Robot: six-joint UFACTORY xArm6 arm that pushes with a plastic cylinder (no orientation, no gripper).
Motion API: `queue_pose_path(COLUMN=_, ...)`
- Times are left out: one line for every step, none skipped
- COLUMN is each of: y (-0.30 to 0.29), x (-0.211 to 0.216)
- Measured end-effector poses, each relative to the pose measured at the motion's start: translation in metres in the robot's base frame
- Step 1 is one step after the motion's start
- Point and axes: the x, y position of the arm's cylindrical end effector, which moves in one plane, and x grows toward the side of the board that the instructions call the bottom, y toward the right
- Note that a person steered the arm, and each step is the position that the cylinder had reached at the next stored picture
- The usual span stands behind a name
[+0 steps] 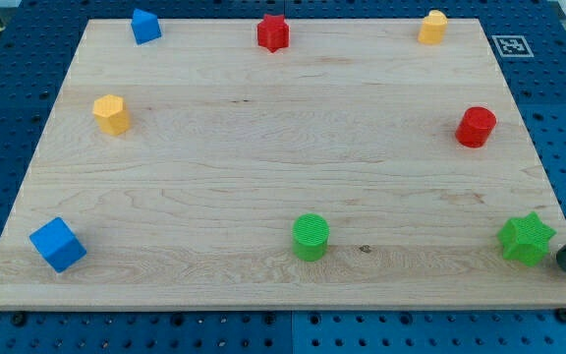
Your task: Move the green star diagonal top right to the green circle
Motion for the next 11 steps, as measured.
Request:
queue_pose_path(y=-0.008, x=-0.008)
queue_pose_path(y=-0.028, x=-0.014)
queue_pose_path(y=-0.053, x=-0.014)
queue_pose_path(y=-0.068, x=-0.015)
queue_pose_path(y=-0.068, x=-0.015)
queue_pose_path(y=-0.085, x=-0.018)
queue_pose_path(y=-0.114, x=-0.020)
queue_pose_path(y=-0.114, x=-0.020)
queue_pose_path(y=-0.114, x=-0.037)
queue_pose_path(y=-0.113, x=-0.061)
queue_pose_path(y=-0.113, x=-0.082)
